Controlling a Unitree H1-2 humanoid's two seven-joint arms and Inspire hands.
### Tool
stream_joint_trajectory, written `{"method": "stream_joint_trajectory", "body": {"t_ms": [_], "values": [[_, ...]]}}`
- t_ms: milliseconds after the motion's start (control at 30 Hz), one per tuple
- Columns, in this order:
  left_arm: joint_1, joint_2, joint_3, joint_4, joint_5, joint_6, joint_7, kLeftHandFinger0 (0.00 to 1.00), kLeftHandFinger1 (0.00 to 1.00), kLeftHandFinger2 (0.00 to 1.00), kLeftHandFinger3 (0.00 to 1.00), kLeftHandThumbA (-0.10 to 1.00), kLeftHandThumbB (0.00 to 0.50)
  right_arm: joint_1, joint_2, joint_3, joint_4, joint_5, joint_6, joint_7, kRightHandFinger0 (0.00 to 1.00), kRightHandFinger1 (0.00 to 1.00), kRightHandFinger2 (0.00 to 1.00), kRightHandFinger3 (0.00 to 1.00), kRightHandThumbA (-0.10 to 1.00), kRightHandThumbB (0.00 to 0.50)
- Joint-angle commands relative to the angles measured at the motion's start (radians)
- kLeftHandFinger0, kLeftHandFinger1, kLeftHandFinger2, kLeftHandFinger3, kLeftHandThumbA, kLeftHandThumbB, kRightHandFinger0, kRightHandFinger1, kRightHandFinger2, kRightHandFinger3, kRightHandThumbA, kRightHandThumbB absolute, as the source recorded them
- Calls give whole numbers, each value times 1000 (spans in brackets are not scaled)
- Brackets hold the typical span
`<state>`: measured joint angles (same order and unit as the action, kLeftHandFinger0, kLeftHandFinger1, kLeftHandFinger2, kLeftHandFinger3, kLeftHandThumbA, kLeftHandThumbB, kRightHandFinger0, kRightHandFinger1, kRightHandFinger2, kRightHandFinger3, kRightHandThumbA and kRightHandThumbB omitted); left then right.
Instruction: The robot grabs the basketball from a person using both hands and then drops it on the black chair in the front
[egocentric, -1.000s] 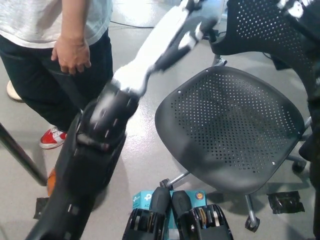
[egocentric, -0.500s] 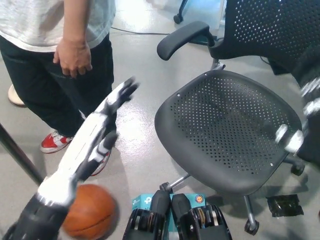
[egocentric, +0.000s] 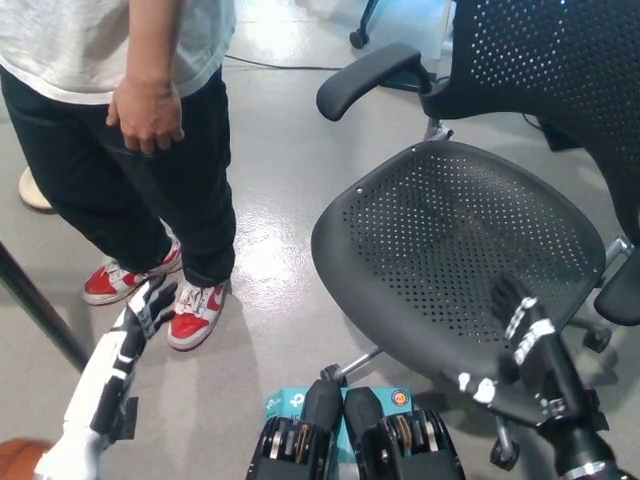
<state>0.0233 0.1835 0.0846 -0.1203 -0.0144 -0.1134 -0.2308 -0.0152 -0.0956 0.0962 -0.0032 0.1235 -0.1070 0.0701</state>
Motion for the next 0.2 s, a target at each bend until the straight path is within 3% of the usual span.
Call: {"method": "stream_joint_trajectory", "body": {"t_ms": [0, 167], "values": [[-11, 6, 21, 19, -23, -75, 33, 1000, 1000, 1000, 1000, 1000, 160, -29, 6, 9, 57, -48, -146, 23, 1000, 1000, 1000, 1000, 1000, 157], [-19, 6, 16, 53, -8, -87, 34, 1000, 1000, 1000, 1000, 1000, 186, -29, 1, -4, 69, -36, -126, 24, 1000, 1000, 1000, 1000, 1000, 184]]}}
